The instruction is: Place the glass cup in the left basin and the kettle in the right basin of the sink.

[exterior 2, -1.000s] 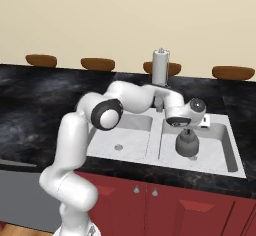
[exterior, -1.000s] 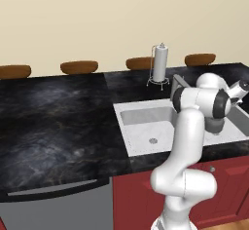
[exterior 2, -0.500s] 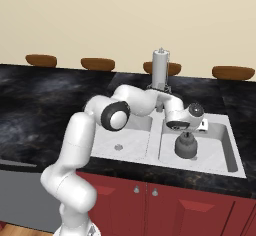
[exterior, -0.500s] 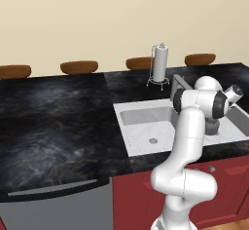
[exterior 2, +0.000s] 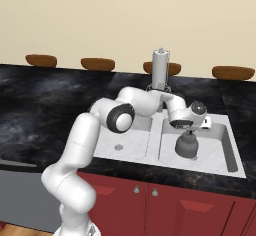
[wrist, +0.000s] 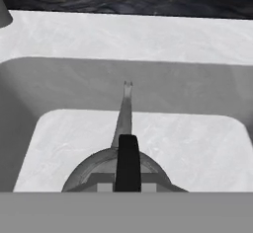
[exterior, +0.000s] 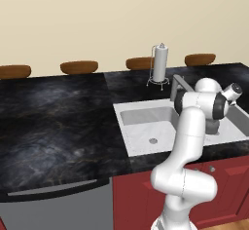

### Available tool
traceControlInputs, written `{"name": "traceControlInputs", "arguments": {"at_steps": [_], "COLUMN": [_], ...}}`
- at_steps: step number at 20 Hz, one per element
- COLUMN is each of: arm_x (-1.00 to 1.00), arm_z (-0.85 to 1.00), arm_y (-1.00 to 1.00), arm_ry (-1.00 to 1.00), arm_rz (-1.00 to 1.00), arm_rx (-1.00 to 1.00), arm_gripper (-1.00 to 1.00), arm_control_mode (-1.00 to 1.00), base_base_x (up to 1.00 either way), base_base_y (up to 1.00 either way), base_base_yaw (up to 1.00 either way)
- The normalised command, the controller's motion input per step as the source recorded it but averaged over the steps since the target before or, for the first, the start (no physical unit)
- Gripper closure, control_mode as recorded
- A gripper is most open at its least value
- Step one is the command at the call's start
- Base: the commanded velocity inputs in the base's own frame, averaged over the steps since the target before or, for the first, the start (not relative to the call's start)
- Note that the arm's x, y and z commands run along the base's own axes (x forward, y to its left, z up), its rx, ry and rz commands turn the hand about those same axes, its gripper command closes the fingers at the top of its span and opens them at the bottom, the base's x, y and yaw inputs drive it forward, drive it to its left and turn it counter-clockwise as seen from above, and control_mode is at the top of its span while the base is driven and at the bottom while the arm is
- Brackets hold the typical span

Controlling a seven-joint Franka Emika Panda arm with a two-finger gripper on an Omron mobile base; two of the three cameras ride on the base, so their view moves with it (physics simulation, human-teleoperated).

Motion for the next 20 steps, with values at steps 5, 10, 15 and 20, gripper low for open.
{"name": "traceControlInputs", "arguments": {"at_steps": [5, 10, 15, 20], "arm_x": [0.11, -0.08, -0.47, -0.46], "arm_z": [-0.39, -0.11, 0.2, 0.32], "arm_y": [-0.01, 0.06, 0.08, 0.12], "arm_ry": [0.0, -0.01, -0.09, -0.09], "arm_rz": [0.0, 0.0, 0.02, 0.04], "arm_rx": [-0.01, 0.0, 0.01, 0.01], "arm_gripper": [-1.0, -1.0, -1.0, -1.0], "arm_control_mode": [-1.0, -1.0, -1.0, -1.0], "base_base_x": [0.0, 0.0, 0.0, 0.0], "base_base_y": [0.0, 0.0, 0.0, 0.0], "base_base_yaw": [0.0, 0.0, 0.0, 0.0]}}
